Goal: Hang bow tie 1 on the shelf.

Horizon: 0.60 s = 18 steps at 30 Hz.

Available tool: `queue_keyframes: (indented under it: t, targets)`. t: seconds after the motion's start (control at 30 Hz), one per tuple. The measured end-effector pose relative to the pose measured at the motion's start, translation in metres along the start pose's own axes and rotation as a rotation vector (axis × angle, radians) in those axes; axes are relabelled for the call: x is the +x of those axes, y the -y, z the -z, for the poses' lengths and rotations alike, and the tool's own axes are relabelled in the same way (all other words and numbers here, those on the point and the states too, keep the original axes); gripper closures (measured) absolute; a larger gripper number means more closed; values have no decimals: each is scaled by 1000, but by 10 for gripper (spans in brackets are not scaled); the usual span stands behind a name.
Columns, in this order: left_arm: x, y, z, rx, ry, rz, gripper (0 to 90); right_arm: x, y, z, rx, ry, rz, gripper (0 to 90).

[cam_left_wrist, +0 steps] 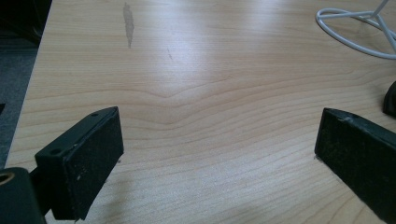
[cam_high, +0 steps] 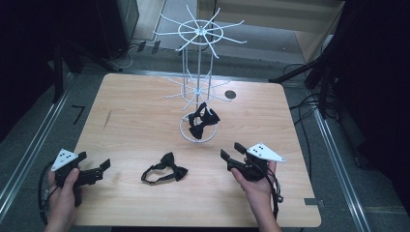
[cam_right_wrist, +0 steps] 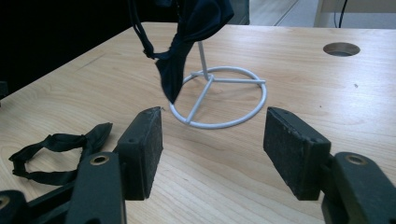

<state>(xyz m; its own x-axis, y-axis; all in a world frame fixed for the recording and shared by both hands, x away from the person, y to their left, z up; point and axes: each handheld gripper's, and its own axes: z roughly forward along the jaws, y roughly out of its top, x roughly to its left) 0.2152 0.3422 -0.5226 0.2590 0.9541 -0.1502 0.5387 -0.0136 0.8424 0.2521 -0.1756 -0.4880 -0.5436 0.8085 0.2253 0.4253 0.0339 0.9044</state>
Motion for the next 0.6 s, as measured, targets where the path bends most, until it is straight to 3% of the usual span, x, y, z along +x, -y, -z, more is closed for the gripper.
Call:
queue_keyframes:
  t: [0.23, 0.6]
  targets:
    - [0, 0, 0, -4, 2, 4, 15, 5, 1, -5, 8, -13, -5, 389]
    - [0, 0, 0, -9, 0, 3, 15, 27, 6, -22, 48, -55, 29, 417]
